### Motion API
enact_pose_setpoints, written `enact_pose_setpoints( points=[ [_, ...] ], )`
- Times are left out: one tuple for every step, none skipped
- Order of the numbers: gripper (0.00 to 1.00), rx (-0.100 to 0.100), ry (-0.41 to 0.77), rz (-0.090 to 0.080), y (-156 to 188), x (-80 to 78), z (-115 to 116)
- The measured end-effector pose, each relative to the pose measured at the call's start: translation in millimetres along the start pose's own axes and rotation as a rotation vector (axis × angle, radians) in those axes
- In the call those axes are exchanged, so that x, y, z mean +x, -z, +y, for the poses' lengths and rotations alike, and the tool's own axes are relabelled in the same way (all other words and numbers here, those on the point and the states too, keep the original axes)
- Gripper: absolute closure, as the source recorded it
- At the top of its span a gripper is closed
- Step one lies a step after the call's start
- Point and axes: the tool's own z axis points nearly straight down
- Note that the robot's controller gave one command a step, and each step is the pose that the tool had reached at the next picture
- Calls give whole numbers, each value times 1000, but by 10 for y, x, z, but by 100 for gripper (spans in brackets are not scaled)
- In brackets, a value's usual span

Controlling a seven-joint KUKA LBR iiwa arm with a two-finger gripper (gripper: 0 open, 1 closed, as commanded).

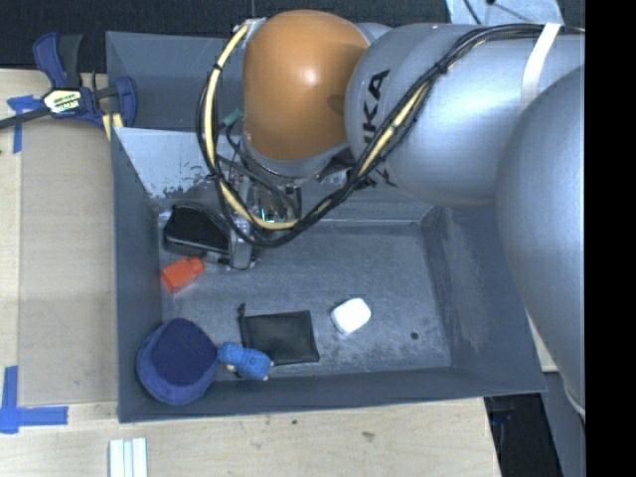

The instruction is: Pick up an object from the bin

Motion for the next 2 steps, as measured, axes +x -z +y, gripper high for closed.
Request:
enact_pose_setpoints(
  points=[
    [0,-2,535,-31,-1186,-105,-513],
    [100,1,534,-20,-1174,-96,-532]
  ],
)
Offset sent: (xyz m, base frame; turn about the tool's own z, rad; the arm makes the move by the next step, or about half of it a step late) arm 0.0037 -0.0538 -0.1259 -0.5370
